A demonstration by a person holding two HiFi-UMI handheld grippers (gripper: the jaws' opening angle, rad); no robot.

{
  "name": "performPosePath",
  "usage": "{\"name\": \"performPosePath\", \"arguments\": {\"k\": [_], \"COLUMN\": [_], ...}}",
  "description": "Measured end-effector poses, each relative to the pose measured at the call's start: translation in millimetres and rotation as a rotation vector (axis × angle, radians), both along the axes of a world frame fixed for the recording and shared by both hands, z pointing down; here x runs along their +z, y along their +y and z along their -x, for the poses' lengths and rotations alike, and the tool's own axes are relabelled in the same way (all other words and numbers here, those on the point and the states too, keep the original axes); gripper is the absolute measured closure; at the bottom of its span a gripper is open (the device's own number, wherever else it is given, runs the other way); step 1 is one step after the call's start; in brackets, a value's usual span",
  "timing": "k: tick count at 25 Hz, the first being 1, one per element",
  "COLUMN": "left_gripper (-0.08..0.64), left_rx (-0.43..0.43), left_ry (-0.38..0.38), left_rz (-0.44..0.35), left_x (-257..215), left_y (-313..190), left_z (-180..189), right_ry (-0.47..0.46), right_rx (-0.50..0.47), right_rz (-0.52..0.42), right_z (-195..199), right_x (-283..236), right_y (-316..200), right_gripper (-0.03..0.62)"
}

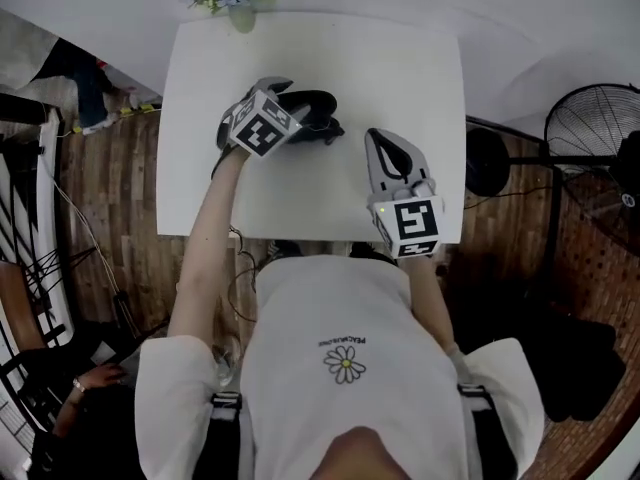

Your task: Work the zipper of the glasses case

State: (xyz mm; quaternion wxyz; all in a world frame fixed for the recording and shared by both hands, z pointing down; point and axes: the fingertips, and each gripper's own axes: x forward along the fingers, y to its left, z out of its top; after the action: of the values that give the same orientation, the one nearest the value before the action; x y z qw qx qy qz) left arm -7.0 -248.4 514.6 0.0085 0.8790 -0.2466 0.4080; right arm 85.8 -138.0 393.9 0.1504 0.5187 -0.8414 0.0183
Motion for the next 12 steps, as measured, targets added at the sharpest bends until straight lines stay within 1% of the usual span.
{"name": "performPosePath", "arguments": {"k": [2, 4, 7, 10, 12], "left_gripper": [0.291, 0.259, 0.237, 0.219, 0.218], "left_rx": [0.064, 0.119, 0.152, 0.187, 0.205], "left_ry": [-0.004, 0.012, 0.061, 0.080, 0.075], "left_rz": [0.049, 0.117, 0.206, 0.245, 0.275], "left_x": [9, 15, 16, 16, 17], "left_y": [1, 3, 1, -1, 0], "left_z": [-4, -8, -11, -14, -15], "right_ry": [0.006, 0.012, 0.021, 0.027, 0.032], "right_rx": [0.002, 0.002, 0.005, 0.009, 0.010], "right_rz": [0.013, 0.026, 0.049, 0.073, 0.083], "right_z": [-1, -3, -4, -6, -7], "right_x": [4, 8, 15, 20, 22], "right_y": [0, 1, 5, 9, 12], "right_gripper": [0.584, 0.584, 0.584, 0.584, 0.584]}}
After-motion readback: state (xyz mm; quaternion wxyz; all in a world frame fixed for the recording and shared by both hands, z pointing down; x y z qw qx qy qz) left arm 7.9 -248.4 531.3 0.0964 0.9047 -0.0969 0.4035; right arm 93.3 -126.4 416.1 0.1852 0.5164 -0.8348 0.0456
